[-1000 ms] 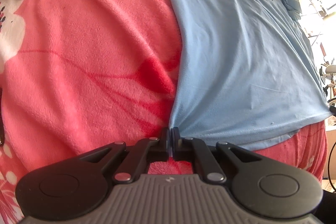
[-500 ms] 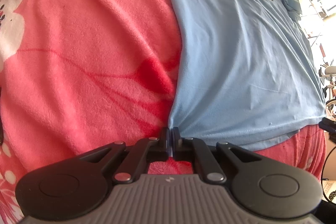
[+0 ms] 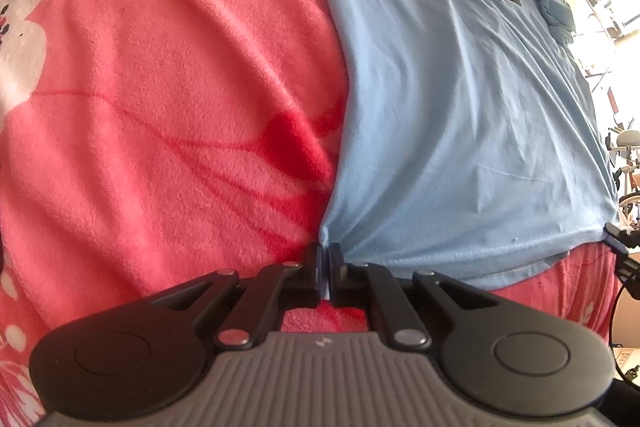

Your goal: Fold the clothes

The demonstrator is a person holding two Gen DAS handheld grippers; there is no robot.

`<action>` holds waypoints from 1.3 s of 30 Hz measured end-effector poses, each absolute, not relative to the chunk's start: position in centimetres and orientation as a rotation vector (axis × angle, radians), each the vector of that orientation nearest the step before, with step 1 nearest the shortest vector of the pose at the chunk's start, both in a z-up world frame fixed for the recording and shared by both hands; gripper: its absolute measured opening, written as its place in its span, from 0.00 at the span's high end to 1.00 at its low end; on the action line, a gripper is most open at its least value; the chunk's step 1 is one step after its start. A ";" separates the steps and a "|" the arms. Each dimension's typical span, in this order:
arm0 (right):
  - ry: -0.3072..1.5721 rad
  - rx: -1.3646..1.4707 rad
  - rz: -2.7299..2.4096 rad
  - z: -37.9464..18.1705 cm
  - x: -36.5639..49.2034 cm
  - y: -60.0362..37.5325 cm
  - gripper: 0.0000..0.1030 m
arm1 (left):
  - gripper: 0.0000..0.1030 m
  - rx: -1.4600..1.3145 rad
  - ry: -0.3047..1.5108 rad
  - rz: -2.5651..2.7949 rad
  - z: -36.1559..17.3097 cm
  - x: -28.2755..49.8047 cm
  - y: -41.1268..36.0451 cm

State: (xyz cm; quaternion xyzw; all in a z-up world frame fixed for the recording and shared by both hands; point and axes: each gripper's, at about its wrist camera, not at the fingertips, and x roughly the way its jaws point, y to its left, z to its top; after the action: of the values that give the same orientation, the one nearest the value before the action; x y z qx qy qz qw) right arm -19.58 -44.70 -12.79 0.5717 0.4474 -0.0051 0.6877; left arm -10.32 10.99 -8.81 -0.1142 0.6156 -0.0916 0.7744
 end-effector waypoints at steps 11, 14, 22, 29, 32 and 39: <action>0.865 1.228 0.065 -9.6 -16.1 -44.3 0.98 | 0.96 -0.251 1.330 -0.197 -8.8 -11.0 11.5; 0.871 1.182 0.056 -10.4 -13.3 -44.0 0.95 | 0.96 -0.260 1.328 -0.196 -8.8 -11.3 11.9; 0.992 1.080 0.056 -10.9 -12.1 -44.2 0.59 | 0.96 -0.270 1.331 -0.198 -8.7 -11.2 12.0; 0.999 1.054 0.089 -8.8 -17.1 -44.4 0.54 | 0.96 -0.268 1.331 -0.198 -9.0 -11.0 11.4; 0.994 1.055 -0.037 -9.6 -18.8 -45.2 0.60 | 0.96 -0.273 1.328 -0.195 -9.1 -11.1 11.4; 0.950 1.128 -0.117 -11.7 -19.1 -45.6 0.70 | 0.96 -0.280 1.327 -0.186 -9.0 -11.6 11.6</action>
State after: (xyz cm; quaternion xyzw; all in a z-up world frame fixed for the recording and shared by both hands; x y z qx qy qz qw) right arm -19.11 -45.59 -11.68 0.5138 0.4329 -0.0533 0.7387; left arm -11.56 11.57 -9.04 -0.1292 0.6130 -0.0857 0.7747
